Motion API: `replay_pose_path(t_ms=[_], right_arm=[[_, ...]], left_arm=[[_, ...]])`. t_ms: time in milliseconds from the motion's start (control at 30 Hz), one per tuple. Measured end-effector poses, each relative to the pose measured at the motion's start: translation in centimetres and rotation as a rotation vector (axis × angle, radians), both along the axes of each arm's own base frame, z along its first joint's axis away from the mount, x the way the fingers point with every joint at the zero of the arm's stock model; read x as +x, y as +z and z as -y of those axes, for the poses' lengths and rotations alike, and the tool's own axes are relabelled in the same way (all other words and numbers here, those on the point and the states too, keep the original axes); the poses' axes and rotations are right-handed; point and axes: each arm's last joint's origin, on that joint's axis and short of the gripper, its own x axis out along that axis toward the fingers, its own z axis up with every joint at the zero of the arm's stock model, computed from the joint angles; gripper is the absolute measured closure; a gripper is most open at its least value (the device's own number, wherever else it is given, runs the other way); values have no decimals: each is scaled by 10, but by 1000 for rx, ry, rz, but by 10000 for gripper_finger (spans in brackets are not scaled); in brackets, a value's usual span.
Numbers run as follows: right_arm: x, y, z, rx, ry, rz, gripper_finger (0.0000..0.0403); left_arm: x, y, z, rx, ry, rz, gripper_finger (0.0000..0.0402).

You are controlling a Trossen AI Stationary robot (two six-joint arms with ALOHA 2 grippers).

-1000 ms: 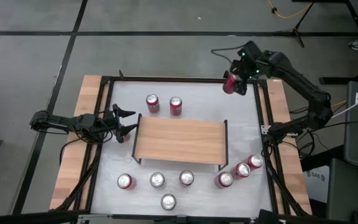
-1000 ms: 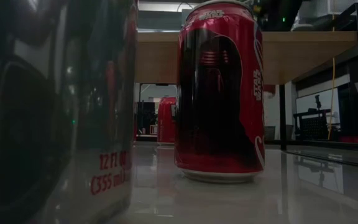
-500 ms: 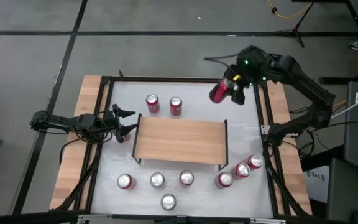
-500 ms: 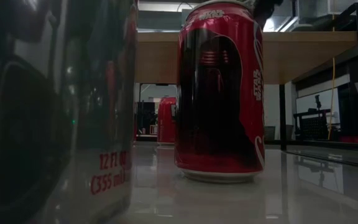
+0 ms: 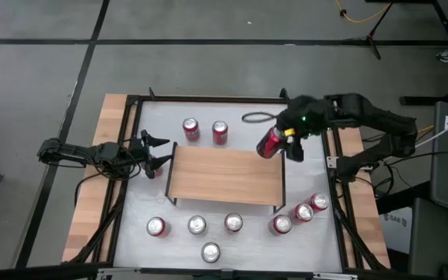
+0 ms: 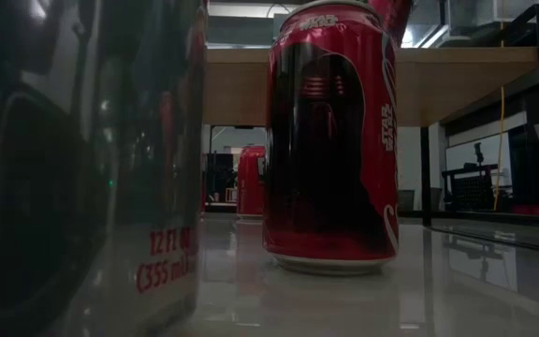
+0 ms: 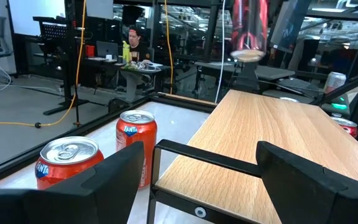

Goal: Place canned beverage on shelf
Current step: Put the red black soda can on the shelf

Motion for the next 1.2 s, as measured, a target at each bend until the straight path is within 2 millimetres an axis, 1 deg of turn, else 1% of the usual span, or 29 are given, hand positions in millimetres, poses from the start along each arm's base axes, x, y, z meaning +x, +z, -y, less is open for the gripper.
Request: replay_pose_path(t_ms=[200, 367, 533, 633, 767, 1067, 1200], right_arm=[[12, -13, -19, -35, -22, -87, 100], [27, -29, -27, -45, -39, -182, 100], [43, -43, -28, -35, -68, -237, 100], [49, -49, -27, -51, -92, -258, 100], [51, -52, -27, -62, -98, -273, 100], [47, -53, -27, -41, -112, -324, 100], [48, -57, -27, -47, -114, -323, 100]], left_arm=[[0, 0, 0, 0, 0, 0, 97], [0, 0, 0, 0, 0, 0, 97], [0, 0, 0, 1, 0, -3, 97], [0, 0, 0, 1, 0, -4, 97], [0, -1, 0, 1, 0, -6, 97], [0, -1, 0, 2, 0, -8, 97], [0, -1, 0, 2, 0, -8, 97]])
